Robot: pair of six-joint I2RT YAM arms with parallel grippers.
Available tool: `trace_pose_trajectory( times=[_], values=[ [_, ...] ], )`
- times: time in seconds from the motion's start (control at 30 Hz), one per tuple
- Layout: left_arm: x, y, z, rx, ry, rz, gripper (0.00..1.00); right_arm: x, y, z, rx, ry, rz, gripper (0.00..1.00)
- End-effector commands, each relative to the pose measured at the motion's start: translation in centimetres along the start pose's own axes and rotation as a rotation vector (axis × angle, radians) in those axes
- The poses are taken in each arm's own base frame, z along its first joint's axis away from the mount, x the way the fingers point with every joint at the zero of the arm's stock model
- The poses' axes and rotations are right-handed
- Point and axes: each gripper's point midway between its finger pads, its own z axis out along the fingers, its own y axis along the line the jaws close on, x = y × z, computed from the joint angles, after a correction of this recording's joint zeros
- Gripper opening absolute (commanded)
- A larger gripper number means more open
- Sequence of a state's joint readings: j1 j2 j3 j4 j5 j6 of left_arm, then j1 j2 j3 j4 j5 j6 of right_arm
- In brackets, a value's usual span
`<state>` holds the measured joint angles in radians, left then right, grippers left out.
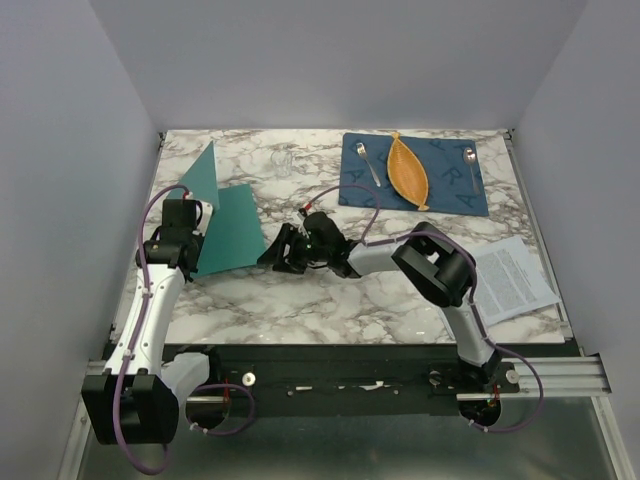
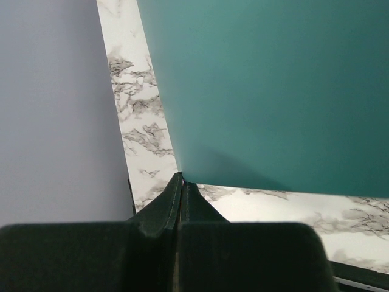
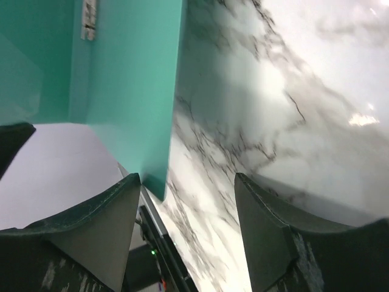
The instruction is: Put the files into the folder
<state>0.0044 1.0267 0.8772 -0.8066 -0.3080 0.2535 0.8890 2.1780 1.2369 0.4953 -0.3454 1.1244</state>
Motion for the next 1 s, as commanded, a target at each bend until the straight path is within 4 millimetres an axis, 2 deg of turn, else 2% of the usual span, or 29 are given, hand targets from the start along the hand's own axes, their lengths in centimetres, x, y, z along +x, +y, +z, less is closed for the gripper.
trace_pose_trajectory(
  times=[0.0,0.2,0.5,0.67,0.83,0.97],
  values=[
    [-0.7,0.4,-0.9,-0.009,-0.041,-0.009,0.0,-1.7,3.2,-2.3,-0.04,-0.067,-0.093,0.72],
    [-1.1,0.7,-1.5,-0.009,-0.056,-0.015,0.0,-1.8,3.1,-2.6,-0.04,-0.066,-0.077,0.72],
    [-1.1,0.8,-2.6,0.004,-0.062,-0.023,0.0,-1.1,2.3,-0.5,-0.056,-0.014,-0.02,0.72],
    [-1.1,0.6,-2.9,0.018,-0.06,-0.032,0.0,-1.1,3.2,0.0,-0.109,-0.006,0.009,0.7],
    [-0.8,0.1,-2.9,0.037,-0.057,-0.045,0.0,-1.5,5.4,1.2,-0.183,0.015,0.021,0.6],
    [-0.7,-0.2,-2.8,0.05,-0.056,-0.063,0.0,-1.6,6.1,1.5,-0.204,0.017,0.031,0.51]
  ],
)
